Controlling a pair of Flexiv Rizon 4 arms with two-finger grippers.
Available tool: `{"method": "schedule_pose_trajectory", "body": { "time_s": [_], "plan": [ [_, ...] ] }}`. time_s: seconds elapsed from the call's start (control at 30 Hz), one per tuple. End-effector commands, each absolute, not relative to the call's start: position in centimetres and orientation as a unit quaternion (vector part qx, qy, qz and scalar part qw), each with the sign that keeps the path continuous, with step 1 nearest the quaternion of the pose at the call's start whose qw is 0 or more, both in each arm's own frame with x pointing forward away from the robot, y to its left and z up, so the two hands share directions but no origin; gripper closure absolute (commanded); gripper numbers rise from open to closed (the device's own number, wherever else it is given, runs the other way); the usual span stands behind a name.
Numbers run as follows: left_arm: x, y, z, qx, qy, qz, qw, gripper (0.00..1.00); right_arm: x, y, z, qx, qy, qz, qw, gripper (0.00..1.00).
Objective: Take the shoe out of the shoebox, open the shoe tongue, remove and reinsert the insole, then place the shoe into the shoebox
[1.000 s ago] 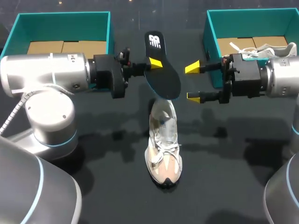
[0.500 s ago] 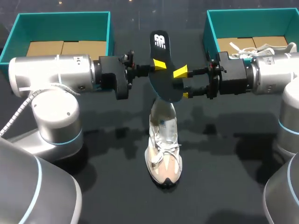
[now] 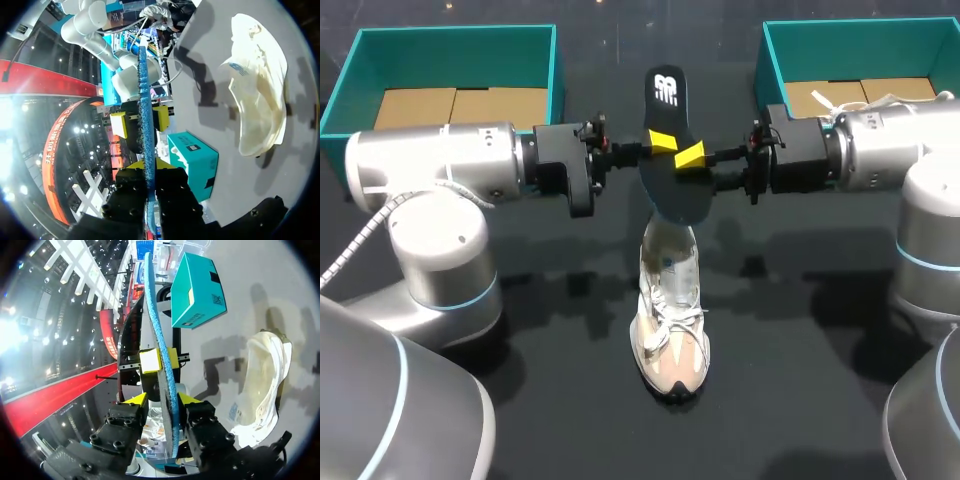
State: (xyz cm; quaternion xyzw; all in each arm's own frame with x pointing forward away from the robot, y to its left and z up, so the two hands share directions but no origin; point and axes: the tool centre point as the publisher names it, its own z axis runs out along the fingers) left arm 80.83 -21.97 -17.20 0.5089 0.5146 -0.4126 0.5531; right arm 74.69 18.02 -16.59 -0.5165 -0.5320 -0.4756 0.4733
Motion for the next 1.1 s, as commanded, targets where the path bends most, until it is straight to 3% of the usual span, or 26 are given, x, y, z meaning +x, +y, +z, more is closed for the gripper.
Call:
{"method": "schedule_pose_trajectory", "body": {
  "time_s": [0.03, 0.3, 0.5, 0.63, 0.9, 0.93, 1.0, 1.1],
  "plan": [
    [80.9, -22.2, -17.2, 0.509, 0.512, -0.413, 0.555, 1.00, 75.0, 18.7, -17.0, -0.512, -0.533, -0.475, 0.478, 0.69],
    [81.0, -22.4, -17.4, 0.508, 0.510, -0.417, 0.555, 1.00, 75.0, 18.8, -17.3, -0.514, -0.529, -0.474, 0.481, 0.78],
    [80.9, -22.4, -17.5, 0.511, 0.508, -0.417, 0.554, 1.00, 75.1, 18.7, -17.4, -0.513, -0.527, -0.475, 0.483, 0.80],
    [80.9, -22.4, -17.5, 0.511, 0.508, -0.416, 0.555, 1.00, 75.3, 18.8, -17.5, -0.511, -0.528, -0.476, 0.484, 1.00],
    [81.0, -22.5, -17.6, 0.508, 0.513, -0.418, 0.552, 1.00, 75.3, 18.6, -17.5, -0.509, -0.532, -0.475, 0.482, 1.00],
    [81.0, -22.5, -17.6, 0.508, 0.514, -0.419, 0.550, 0.71, 75.4, 18.5, -17.5, -0.508, -0.531, -0.477, 0.482, 1.00],
    [80.6, -22.1, -17.5, 0.508, 0.516, -0.427, 0.541, 0.00, 75.4, 18.2, -17.5, -0.507, -0.531, -0.480, 0.480, 1.00],
    [79.9, -20.6, -17.5, 0.510, 0.537, -0.425, 0.521, 0.00, 75.6, 17.6, -17.6, -0.503, -0.531, -0.487, 0.477, 1.00]
  ]
}}
